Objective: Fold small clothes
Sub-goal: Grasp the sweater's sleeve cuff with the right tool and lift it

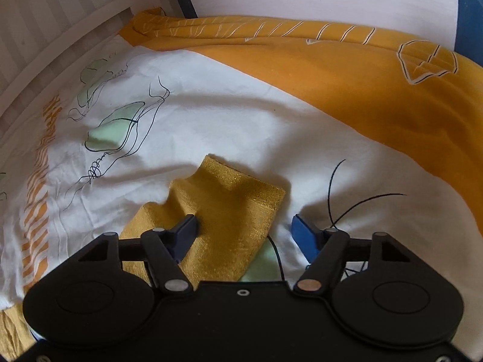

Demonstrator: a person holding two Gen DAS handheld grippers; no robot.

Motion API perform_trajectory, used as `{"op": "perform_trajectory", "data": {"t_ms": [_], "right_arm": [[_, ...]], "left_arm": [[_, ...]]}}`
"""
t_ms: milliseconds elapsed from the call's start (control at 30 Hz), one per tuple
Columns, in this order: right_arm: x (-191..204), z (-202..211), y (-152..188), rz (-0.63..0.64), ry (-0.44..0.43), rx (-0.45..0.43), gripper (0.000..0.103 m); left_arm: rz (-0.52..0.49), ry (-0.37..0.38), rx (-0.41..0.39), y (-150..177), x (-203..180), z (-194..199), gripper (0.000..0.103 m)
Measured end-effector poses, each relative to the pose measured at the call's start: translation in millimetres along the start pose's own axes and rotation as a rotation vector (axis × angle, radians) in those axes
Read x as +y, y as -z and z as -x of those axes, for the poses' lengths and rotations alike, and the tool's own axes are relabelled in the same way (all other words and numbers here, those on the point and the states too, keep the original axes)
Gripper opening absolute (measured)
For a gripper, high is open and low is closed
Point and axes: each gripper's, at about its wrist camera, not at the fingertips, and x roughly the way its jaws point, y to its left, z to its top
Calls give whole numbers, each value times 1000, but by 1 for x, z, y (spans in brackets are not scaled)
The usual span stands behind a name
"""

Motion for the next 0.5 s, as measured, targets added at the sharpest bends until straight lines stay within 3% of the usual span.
{"op": "perform_trajectory", "data": {"t_ms": [100, 133, 167, 267, 500], "right_arm": [[-4, -6, -1, -56, -49, -6, 54], [-5, -7, -1, -73, -61, -7, 37], [-6, -7, 0, -95, -79, -7, 12], [-5, 4, 2, -124, -97, -28, 13], [40, 74, -12, 28, -148, -101, 13]], "left_arm": [[7, 10, 10, -1, 1, -1, 96], [10, 14, 13, -1, 1, -1, 96], [10, 17, 16, -1, 1, -2, 96], [14, 39, 36, -5, 5, -2, 96], [66, 150, 79, -18, 28, 10, 90]]}}
